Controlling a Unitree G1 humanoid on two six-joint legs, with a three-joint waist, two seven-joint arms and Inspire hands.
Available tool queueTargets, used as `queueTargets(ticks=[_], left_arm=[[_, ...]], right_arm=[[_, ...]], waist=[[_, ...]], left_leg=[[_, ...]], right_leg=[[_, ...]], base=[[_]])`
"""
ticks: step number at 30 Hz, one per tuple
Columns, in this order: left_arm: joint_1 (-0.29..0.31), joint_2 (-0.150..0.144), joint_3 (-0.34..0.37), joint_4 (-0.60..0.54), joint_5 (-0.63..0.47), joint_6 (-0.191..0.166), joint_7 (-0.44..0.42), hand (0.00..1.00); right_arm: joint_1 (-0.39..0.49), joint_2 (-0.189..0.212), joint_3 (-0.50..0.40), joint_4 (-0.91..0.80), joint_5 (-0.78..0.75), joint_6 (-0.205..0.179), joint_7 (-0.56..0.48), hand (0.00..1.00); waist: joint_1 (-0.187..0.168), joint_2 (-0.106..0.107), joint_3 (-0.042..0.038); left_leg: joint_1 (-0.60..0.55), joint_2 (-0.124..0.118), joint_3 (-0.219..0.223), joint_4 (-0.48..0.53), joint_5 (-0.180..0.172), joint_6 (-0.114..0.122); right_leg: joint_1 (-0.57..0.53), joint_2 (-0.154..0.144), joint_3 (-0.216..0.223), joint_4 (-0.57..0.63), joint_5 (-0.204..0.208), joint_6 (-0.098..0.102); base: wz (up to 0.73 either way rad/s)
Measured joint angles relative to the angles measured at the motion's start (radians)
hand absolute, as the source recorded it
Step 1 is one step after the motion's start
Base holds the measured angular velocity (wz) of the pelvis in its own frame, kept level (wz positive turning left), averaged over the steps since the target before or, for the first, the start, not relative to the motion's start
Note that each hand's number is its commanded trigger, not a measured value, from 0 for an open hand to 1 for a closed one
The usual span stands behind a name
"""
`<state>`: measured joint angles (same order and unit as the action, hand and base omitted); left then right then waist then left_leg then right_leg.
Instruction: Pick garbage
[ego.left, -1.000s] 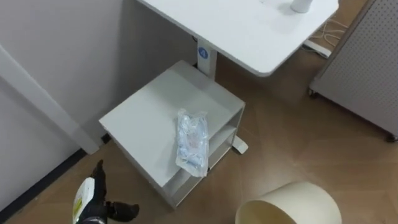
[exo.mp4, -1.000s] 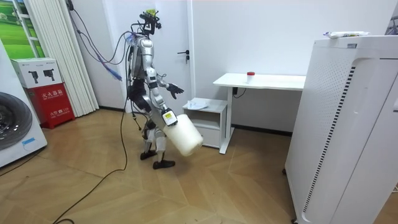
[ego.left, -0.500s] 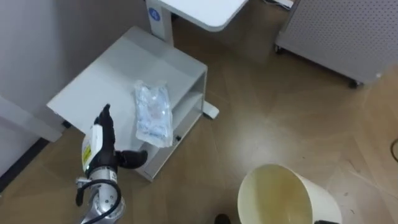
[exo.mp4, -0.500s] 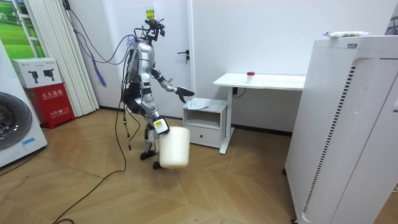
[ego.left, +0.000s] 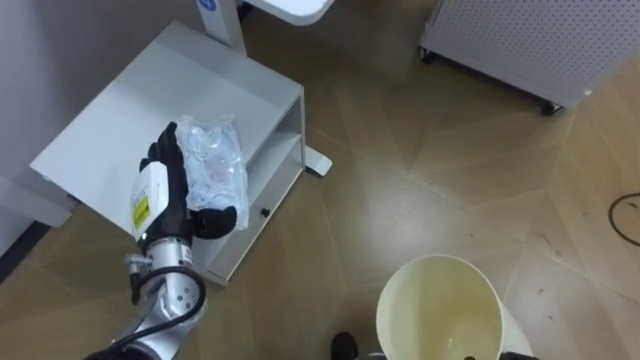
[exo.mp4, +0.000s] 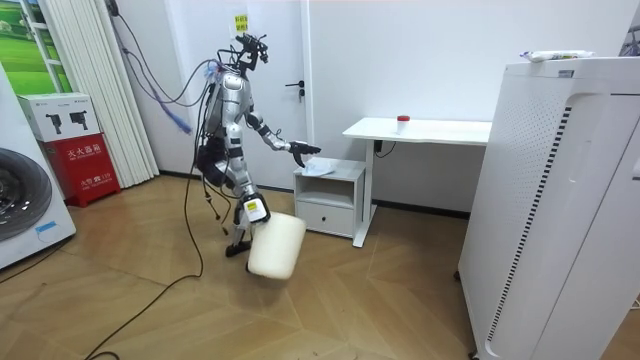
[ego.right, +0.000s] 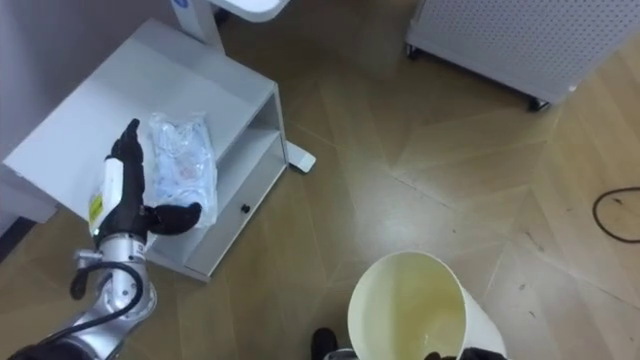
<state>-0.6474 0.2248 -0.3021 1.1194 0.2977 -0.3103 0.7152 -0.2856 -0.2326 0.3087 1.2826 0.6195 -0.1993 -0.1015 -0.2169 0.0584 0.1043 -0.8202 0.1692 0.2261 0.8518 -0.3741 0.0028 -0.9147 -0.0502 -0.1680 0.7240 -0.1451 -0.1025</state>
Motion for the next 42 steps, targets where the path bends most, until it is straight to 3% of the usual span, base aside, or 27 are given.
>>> queueTargets(ticks=[5, 12, 18, 28, 36, 40, 41, 42], left_arm=[[-0.017, 0.0, -0.02, 0.0, 0.064, 0.01, 0.0, 0.0], [-0.02, 0.023, -0.062, 0.017, 0.219, 0.068, -0.015, 0.0], [-0.022, 0.029, -0.065, 0.08, 0.26, 0.131, -0.086, 0.0], [-0.038, 0.048, -0.086, 0.138, 0.317, 0.197, -0.145, 0.0], [-0.04, 0.114, -0.087, 0.154, 0.384, 0.256, -0.187, 0.0], [-0.046, 0.129, -0.086, 0.157, 0.393, 0.292, -0.212, 0.0], [-0.049, 0.13, -0.087, 0.157, 0.394, 0.301, -0.221, 0.09], [-0.052, 0.13, -0.087, 0.157, 0.398, 0.31, -0.226, 0.34]], right_arm=[[-0.006, -0.001, -0.002, -0.003, 0.028, 0.006, 0.02, 1.0], [-0.005, -0.001, -0.002, -0.035, 0.038, 0.04, 0.036, 1.0], [-0.004, 0.0, -0.004, -0.048, 0.042, 0.048, 0.036, 1.0], [0.009, 0.0, -0.003, -0.091, 0.076, 0.049, 0.026, 1.0], [0.032, -0.007, -0.005, -0.135, 0.082, 0.075, 0.017, 1.0], [0.033, -0.014, -0.009, -0.147, 0.082, 0.093, 0.016, 1.0], [0.033, -0.016, -0.009, -0.148, 0.082, 0.093, 0.016, 1.0], [0.034, -0.018, -0.009, -0.152, 0.082, 0.095, 0.015, 1.0]], waist=[[-0.006, -0.001, -0.0002], [-0.03, -0.001, -0.0002], [-0.034, -0.001, -0.0002], [-0.038, 0.001, -0.001], [-0.038, 0.002, -0.0021], [-0.034, 0.002, -0.0028], [-0.032, 0.002, -0.0031], [-0.03, 0.002, -0.0032]], left_leg=[[-0.031, 0.01, 0.008, 0.016, -0.001, 0.003], [-0.041, 0.017, 0.009, 0.031, -0.003, 0.001], [-0.043, 0.028, 0.016, 0.035, -0.008, -0.003], [-0.084, 0.029, 0.004, 0.043, -0.005, -0.008], [-0.095, 0.028, 0.0, 0.045, -0.005, -0.009], [-0.095, 0.026, 0.0, 0.045, -0.004, -0.007], [-0.096, 0.025, 0.0, 0.046, -0.002, -0.004], [-0.096, 0.025, 0.0, 0.046, -0.002, -0.004]], right_leg=[[-0.033, 0.003, 0.001, 0.011, 0.003, -0.005], [-0.045, 0.007, 0.003, 0.025, 0.002, -0.01], [-0.048, 0.012, 0.005, 0.022, 0.004, -0.013], [-0.079, 0.014, -0.004, 0.027, 0.007, -0.021], [-0.085, 0.011, -0.01, 0.025, 0.007, -0.021], [-0.085, 0.008, -0.012, 0.027, 0.007, -0.021], [-0.085, 0.008, -0.012, 0.027, 0.007, -0.021], [-0.085, 0.008, -0.012, 0.026, 0.007, -0.021]], base=[[-0.03], [-0.02], [-0.01], [0.0], [0.0], [0.0], [0.0], [0.0]])
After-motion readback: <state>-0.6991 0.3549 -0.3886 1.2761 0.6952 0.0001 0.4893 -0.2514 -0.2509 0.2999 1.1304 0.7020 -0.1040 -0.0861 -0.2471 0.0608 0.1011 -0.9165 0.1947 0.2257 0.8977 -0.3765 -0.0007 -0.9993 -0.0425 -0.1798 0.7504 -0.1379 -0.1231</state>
